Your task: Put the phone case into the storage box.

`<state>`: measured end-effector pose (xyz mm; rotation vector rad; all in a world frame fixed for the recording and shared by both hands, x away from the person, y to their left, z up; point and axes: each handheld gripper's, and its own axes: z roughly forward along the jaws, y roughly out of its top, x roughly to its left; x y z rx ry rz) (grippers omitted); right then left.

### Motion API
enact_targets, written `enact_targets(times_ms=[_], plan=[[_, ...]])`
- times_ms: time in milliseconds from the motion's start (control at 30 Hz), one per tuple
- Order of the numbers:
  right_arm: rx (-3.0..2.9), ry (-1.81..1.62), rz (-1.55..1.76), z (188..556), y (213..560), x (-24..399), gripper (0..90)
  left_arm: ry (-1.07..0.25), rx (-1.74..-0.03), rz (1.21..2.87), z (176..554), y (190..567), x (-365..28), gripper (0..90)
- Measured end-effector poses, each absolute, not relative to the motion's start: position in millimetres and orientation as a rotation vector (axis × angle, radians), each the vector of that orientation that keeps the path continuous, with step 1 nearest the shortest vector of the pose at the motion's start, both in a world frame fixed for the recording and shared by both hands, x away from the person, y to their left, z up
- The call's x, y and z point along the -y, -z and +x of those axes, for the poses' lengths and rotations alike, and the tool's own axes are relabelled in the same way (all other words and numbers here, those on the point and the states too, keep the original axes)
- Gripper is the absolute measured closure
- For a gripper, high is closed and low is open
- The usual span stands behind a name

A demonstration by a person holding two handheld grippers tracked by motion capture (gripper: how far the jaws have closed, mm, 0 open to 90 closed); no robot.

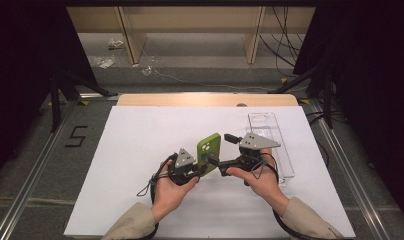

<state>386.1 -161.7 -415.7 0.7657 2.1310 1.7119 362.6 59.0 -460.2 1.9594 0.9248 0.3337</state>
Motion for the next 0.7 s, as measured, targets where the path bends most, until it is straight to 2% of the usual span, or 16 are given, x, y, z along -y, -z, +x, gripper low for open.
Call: enact_targets(times_ms=[700], plan=[[-2.080, -1.697, 0.822, 388.5, 417.3, 155.3, 3.5, -0.336, -0.929, 1.972, 361.6, 459.8, -43.0, 76.7]])
